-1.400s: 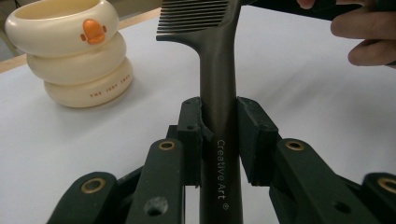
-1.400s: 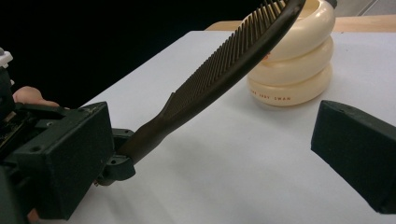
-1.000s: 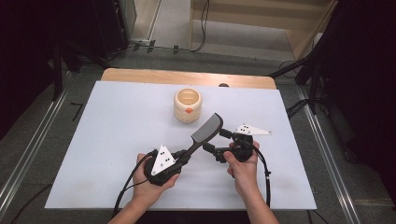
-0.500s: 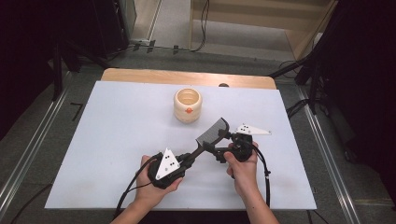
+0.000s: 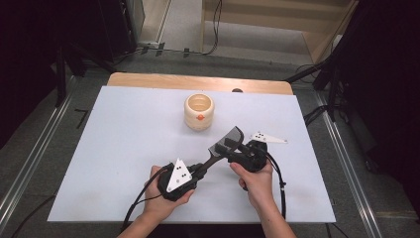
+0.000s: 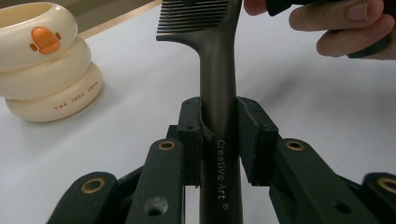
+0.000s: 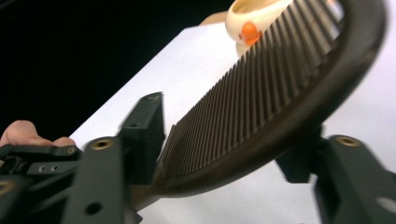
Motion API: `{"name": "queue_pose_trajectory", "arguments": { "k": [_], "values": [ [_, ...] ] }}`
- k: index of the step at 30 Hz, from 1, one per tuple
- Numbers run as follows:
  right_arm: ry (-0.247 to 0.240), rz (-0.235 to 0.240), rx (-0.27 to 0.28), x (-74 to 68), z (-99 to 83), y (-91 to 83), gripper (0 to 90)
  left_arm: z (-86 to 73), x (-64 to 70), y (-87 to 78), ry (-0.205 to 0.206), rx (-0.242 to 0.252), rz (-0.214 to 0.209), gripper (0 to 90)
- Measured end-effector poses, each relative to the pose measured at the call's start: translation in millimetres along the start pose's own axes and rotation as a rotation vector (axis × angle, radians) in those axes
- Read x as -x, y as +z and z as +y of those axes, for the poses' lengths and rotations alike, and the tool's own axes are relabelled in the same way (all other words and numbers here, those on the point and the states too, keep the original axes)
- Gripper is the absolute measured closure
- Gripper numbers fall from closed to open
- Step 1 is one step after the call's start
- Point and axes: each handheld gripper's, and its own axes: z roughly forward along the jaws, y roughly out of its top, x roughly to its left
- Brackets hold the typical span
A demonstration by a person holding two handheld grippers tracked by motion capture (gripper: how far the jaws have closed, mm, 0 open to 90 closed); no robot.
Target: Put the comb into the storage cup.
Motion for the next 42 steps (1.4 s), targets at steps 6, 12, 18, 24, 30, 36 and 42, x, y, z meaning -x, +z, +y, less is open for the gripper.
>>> {"name": "queue_pose_trajectory", "arguments": {
  "k": [6, 12, 18, 24, 30, 36, 42],
  "values": [
    [0.048, 0.029, 0.000, 4.7, -4.5, 0.4, 59.3, -0.6, 2.2, 1.6, 0.011, -0.005, -0.002, 72.0],
    [0.125, 0.102, 0.014, 8.9, -6.5, -2.0, 74.0, -1.1, 2.7, 2.4, 0.009, 0.001, -0.001, 71.9],
    [0.198, 0.219, 0.045, 7.2, -7.2, -4.3, 83.7, -2.3, 2.3, 6.7, -0.007, -0.002, -0.016, 70.9],
    [0.099, 0.160, 0.077, 0.4, -5.7, -10.9, 83.8, -0.9, -11.7, -5.0, -0.076, 0.079, -0.039, 42.4],
    [0.018, 0.122, 0.109, -3.6, -3.1, -16.7, 83.9, -2.8, -32.0, -18.8, -0.172, 0.152, -0.065, 15.6],
    [-0.033, 0.107, 0.123, -7.9, 0.1, -21.1, 83.8, -8.9, -52.0, -34.2, -0.227, 0.186, -0.055, 0.0],
    [-0.079, 0.075, 0.122, -11.3, 0.5, -20.9, 83.8, -19.0, -62.9, -47.7, -0.239, 0.187, -0.022, 0.0]
  ]
}}
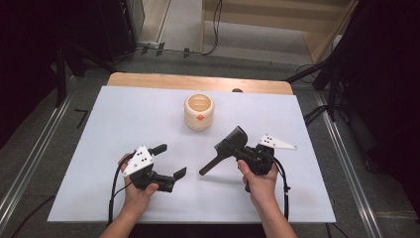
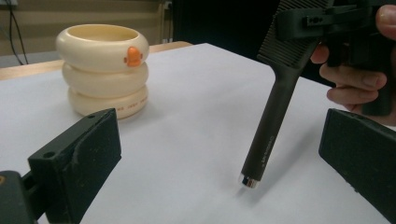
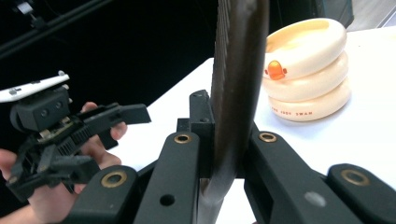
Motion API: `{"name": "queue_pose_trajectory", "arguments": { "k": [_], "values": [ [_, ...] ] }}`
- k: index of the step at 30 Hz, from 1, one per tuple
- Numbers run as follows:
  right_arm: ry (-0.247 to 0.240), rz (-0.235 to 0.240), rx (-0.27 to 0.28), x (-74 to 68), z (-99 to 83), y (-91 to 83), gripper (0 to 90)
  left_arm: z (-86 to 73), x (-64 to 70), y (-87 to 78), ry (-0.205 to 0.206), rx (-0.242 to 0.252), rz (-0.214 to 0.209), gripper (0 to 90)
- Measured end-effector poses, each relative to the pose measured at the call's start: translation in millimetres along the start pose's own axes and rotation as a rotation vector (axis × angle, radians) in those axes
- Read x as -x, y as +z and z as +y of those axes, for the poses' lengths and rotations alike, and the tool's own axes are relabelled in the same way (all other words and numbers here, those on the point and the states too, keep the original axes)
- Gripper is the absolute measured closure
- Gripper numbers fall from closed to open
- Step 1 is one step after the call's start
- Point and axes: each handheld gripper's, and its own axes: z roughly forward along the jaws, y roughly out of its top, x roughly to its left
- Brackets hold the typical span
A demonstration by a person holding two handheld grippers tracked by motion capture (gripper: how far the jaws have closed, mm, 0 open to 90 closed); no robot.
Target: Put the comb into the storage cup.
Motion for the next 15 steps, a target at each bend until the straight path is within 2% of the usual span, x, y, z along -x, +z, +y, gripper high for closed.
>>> {"name": "queue_pose_trajectory", "arguments": {
  "k": [9, 15],
  "values": [
    [-0.065, -0.019, -0.008, -4.9, 3.9, 2.9, 83.8, -7.2, -17.1, -23.4, -0.008, 0.010, 0.046, 0.0],
    [-0.091, -0.022, -0.013, -7.6, 6.1, 4.2, 83.9, -13.2, -26.1, -39.1, -0.006, 0.005, 0.086, 0.0]
  ]
}}
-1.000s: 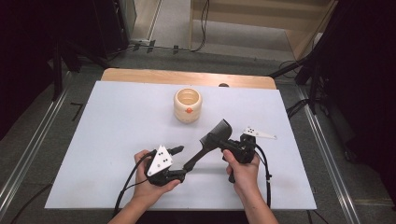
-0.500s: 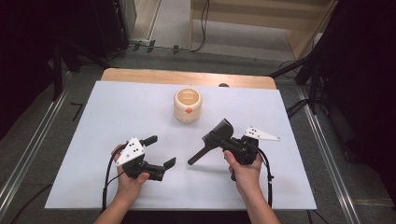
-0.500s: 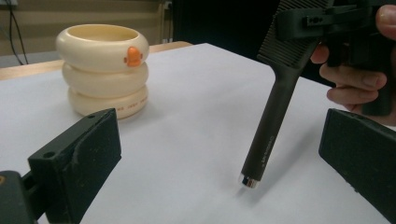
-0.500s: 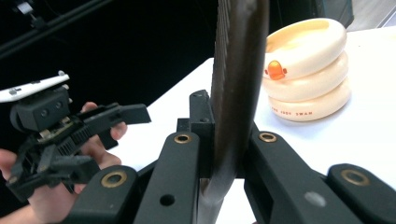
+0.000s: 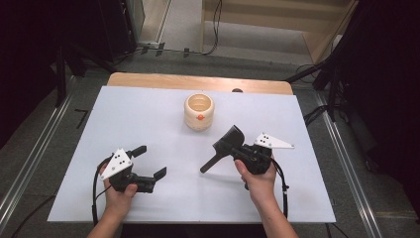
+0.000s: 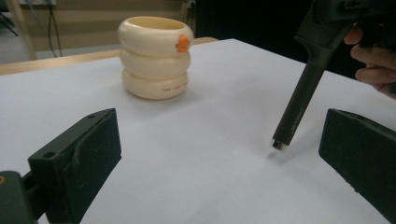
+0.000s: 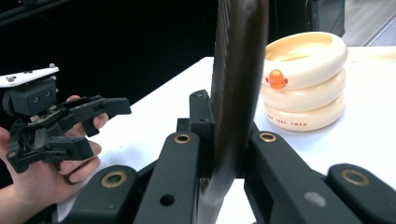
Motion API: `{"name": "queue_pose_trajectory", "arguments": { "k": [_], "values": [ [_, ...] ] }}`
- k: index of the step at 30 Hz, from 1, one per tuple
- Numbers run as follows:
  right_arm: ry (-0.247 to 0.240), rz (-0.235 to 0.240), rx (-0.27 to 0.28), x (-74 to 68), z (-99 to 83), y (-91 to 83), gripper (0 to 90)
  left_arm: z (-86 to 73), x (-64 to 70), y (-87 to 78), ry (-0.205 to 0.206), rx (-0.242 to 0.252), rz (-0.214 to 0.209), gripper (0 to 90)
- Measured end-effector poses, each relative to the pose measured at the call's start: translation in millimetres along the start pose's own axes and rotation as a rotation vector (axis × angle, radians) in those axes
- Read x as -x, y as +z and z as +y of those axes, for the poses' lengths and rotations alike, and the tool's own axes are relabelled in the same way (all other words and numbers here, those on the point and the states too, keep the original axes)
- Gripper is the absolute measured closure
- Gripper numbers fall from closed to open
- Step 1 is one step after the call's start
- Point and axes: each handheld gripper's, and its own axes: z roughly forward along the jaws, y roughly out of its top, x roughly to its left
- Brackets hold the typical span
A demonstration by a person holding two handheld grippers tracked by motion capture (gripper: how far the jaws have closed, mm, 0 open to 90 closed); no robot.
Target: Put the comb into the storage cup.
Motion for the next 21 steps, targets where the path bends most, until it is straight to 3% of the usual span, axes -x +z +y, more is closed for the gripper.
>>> {"name": "queue_pose_trajectory", "arguments": {
  "k": [21],
  "values": [
    [-0.046, -0.014, -0.003, 0.7, 12.8, 8.8, 83.8, -11.1, -28.0, -40.9, -0.021, 0.010, 0.081, 0.0]
  ]
}}
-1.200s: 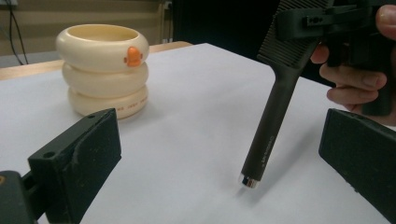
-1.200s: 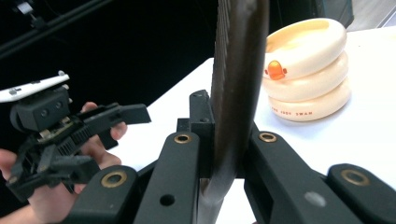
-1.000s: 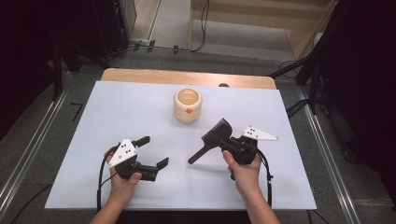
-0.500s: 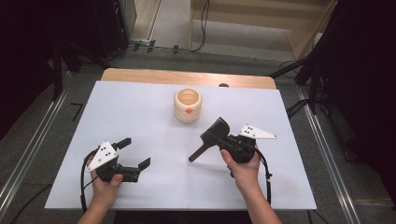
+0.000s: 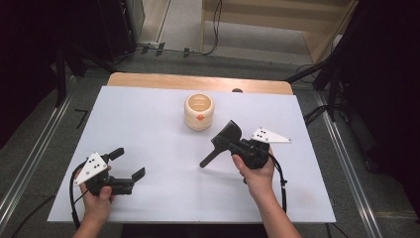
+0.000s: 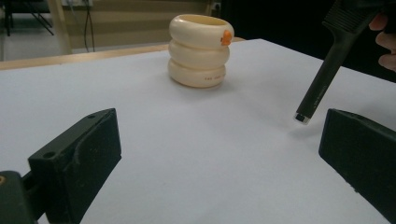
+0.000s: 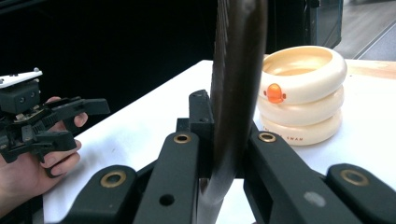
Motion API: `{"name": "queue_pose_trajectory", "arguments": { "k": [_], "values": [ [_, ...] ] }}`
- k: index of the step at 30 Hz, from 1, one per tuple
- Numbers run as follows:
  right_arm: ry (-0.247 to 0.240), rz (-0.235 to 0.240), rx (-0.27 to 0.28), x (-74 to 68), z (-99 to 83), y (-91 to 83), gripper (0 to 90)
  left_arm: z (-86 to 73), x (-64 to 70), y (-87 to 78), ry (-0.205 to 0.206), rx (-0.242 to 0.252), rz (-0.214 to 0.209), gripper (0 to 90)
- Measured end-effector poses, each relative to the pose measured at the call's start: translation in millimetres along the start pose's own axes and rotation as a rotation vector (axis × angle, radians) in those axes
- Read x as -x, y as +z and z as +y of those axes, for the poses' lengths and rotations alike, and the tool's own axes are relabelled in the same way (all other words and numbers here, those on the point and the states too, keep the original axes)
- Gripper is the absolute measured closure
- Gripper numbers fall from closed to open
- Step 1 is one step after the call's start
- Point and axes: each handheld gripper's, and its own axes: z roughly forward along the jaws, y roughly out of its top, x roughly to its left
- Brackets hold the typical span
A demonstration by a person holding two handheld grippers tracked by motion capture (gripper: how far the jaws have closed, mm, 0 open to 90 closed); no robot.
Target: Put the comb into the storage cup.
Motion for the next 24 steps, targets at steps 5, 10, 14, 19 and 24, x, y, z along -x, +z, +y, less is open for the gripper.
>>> {"name": "queue_pose_trajectory", "arguments": {
  "k": [5, 10, 14, 19, 24],
  "values": [
    [-0.002, 0.000, 0.002, 1.5, 4.5, 1.3, 83.8, -1.4, -5.3, -9.1, 0.001, 0.011, 0.025, 0.0],
    [-0.007, 0.004, 0.003, 1.3, 9.8, 3.5, 83.8, -3.5, -9.6, -15.7, 0.000, 0.014, 0.031, 0.0],
    [-0.010, 0.002, 0.005, 2.0, 12.6, 6.3, 83.8, -5.2, -13.4, -21.0, -0.005, 0.017, 0.041, 0.0],
    [-0.015, -0.002, 0.003, 3.3, 16.5, 9.1, 83.8, -8.2, -18.3, -26.8, -0.010, 0.013, 0.048, 0.0],
    [0.002, 0.000, 0.019, 7.5, 21.0, 11.3, 83.9, -10.4, -21.3, -29.5, -0.014, 0.014, 0.058, 0.0]
  ]
}}
